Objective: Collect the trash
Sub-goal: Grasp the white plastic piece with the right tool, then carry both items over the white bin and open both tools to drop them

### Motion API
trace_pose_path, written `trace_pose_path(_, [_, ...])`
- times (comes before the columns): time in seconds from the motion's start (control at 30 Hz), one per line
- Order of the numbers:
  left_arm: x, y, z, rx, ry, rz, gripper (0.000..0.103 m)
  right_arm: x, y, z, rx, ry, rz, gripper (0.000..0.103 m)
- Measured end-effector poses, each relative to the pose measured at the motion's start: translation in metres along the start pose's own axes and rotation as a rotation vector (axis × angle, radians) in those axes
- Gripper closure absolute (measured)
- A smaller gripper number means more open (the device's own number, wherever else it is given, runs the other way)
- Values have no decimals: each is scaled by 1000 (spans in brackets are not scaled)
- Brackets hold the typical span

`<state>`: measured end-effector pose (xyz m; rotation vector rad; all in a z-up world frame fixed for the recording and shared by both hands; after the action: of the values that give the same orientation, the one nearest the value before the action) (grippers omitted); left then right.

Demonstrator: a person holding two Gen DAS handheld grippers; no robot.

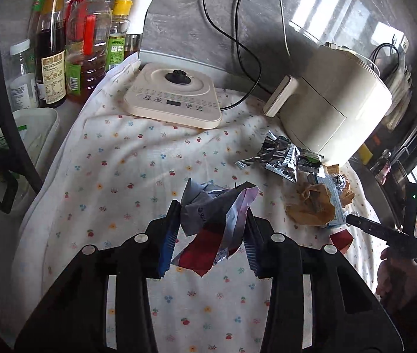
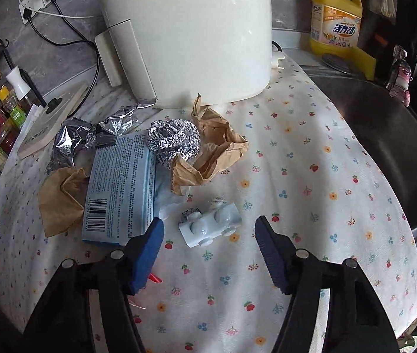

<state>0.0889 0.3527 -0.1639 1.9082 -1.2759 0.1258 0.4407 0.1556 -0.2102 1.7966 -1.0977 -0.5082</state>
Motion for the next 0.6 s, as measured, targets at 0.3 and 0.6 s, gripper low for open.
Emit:
trace_pose_path(0.3, [6,17,17,9,3,-11,63,26,27,17,42,-67,4,60])
trace_pose_path(0.6, [70,12,40,-14,-127,73,63,87,82,72,72,-119,33,60])
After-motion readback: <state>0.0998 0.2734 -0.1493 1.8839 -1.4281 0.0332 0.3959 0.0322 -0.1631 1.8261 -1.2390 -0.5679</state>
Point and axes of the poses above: each gripper's, at about its wrist camera, not at the fingertips, and y roughly against the way its jaws point, x to its right, z to its underside, the point moved 5 cm from there along -y, roughly the way its jaws point, and after that the axes turned 15 degrees about z, right-handed, at the moved point
